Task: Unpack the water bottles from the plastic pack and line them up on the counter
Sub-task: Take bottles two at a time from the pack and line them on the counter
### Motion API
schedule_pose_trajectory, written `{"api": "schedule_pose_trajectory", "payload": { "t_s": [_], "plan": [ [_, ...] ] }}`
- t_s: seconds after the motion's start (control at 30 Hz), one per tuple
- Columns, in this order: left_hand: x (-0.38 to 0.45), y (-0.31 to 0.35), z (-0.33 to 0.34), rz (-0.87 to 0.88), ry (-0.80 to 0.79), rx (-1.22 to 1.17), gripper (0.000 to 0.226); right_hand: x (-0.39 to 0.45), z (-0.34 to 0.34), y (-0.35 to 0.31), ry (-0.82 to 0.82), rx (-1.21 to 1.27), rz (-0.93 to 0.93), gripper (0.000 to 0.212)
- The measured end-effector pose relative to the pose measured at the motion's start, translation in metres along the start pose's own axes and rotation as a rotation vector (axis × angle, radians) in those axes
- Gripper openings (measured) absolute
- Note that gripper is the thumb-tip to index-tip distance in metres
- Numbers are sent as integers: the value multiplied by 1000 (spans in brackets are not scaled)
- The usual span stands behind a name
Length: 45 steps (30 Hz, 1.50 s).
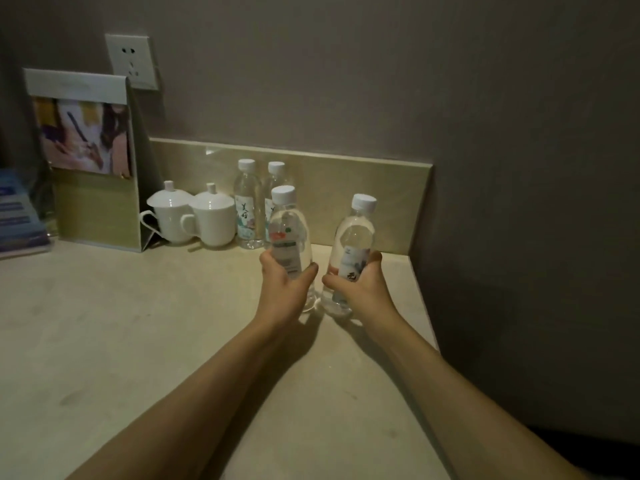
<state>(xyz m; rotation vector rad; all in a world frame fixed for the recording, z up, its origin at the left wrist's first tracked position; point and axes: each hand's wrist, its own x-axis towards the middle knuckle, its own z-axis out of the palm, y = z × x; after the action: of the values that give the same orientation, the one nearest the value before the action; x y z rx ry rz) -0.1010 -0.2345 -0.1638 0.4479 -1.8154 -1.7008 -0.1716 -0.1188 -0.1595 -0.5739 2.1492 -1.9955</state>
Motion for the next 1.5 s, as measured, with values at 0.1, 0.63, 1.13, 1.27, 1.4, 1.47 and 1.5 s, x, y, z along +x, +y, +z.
{"api": "schedule_pose_trajectory", "payload": {
  "t_s": [0.1, 0.63, 1.13, 1.27, 1.4, 1.47, 1.5],
  "plan": [
    [12, -7, -5, -6, -32, 31, 66, 6, 14, 0, 47, -11, -7, 69],
    [67, -10, -41, 331, -342, 421, 58, 9, 22, 5, 40, -129, -13, 68],
    [73, -11, -36, 312, -213, 520, 47, 26, 4, -2, -22, -403, 43, 78],
    [66, -15, -27, 293, -20, 670, 63, 27, 0, -1, 3, -429, 37, 78],
    [74, -11, -34, 335, -247, 620, 66, 29, -5, -2, -21, -417, 30, 77],
    [81, -5, -43, 313, -437, 523, 58, 28, -6, -1, -18, -406, 28, 77],
    [82, -2, -47, 276, -507, 461, 54, 28, -6, 0, -15, -407, 27, 76]
  ]
}}
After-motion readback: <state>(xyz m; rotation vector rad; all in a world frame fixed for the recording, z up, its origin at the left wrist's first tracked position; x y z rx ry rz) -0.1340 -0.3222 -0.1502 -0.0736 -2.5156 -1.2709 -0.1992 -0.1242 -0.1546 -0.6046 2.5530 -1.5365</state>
